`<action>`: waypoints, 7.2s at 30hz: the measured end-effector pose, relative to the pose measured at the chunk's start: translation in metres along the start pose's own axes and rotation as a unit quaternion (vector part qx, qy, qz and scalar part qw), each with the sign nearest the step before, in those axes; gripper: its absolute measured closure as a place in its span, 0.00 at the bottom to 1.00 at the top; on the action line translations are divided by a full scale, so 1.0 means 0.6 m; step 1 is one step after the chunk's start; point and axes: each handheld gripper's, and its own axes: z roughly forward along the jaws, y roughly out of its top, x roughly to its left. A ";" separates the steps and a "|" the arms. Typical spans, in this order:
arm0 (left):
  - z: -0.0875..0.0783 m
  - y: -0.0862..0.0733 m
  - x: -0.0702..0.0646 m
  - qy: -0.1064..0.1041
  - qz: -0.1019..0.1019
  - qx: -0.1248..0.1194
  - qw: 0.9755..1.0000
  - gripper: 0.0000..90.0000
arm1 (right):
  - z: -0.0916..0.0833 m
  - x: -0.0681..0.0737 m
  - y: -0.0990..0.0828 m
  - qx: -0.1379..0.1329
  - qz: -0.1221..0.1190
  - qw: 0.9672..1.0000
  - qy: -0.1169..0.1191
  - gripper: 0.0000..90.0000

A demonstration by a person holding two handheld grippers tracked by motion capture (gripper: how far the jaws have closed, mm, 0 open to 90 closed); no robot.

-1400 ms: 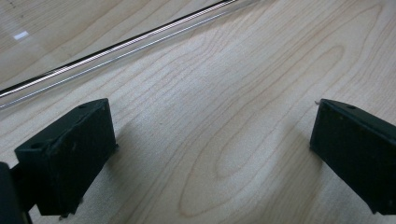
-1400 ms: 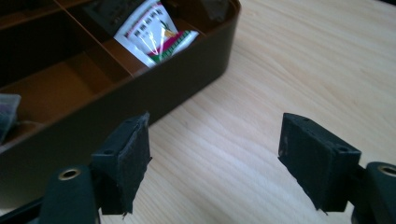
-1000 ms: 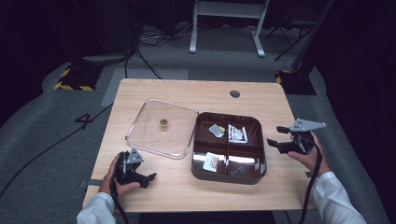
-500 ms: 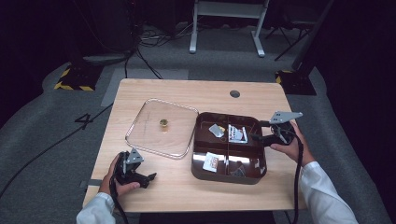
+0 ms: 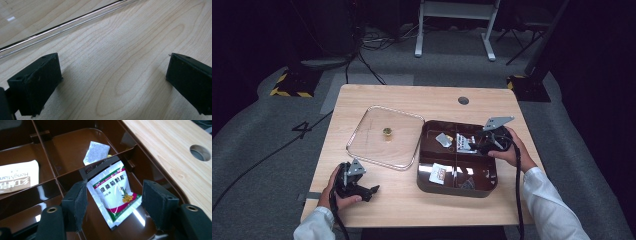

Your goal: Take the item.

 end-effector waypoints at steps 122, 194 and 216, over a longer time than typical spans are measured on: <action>0.000 0.000 0.000 0.000 0.000 0.000 1.000 0.00 | -0.047 -0.015 0.017 -0.003 -0.012 1.000 0.001 0.87; 0.000 0.000 0.000 0.000 0.000 0.000 1.000 0.00 | -0.097 -0.050 -0.195 0.030 0.095 0.995 -0.029 0.82; 0.000 0.000 0.000 0.000 0.000 0.000 1.000 0.00 | -0.124 -0.039 -0.194 0.008 0.091 0.994 -0.062 0.48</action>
